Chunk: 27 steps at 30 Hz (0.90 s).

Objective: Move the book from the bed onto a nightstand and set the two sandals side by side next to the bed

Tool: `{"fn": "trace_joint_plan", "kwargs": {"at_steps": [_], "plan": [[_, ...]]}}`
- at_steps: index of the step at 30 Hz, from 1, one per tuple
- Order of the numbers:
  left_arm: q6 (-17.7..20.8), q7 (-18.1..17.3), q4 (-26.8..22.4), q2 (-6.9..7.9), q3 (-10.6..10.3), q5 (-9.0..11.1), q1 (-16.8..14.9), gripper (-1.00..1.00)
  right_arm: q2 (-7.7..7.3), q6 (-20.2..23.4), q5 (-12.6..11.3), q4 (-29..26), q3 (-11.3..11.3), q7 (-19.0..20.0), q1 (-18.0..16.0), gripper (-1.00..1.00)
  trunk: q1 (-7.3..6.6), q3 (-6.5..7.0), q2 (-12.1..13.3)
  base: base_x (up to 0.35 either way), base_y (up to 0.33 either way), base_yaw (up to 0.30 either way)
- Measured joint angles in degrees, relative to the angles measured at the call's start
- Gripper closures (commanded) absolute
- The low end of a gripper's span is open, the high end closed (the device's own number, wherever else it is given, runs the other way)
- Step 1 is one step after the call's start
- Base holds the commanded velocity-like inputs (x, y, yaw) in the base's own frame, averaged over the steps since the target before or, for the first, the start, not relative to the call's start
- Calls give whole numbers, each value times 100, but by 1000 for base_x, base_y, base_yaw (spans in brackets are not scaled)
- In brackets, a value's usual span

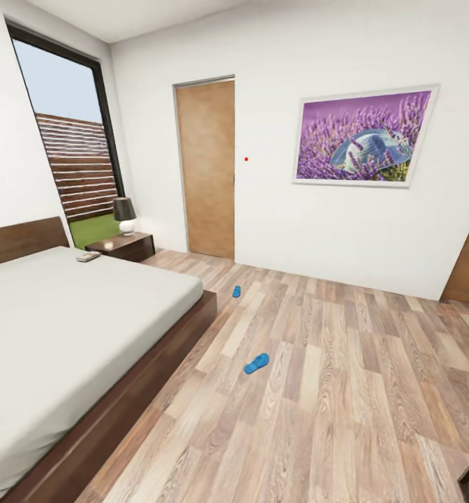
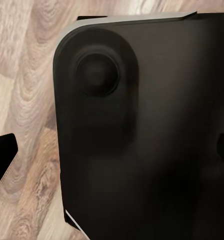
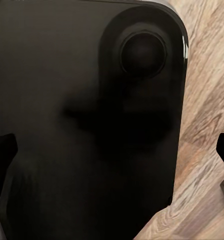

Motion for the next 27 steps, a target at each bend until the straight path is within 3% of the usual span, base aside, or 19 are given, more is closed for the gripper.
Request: {"fn": "trace_joint_plan", "kwargs": {"at_steps": [27], "plan": [[-1, 0, 0, 0, 0, 0, 0, -100, 0, -3, -6, 0, -7, 0, 1, -100, 0, 0, 0, 0, 0, -298]]}}
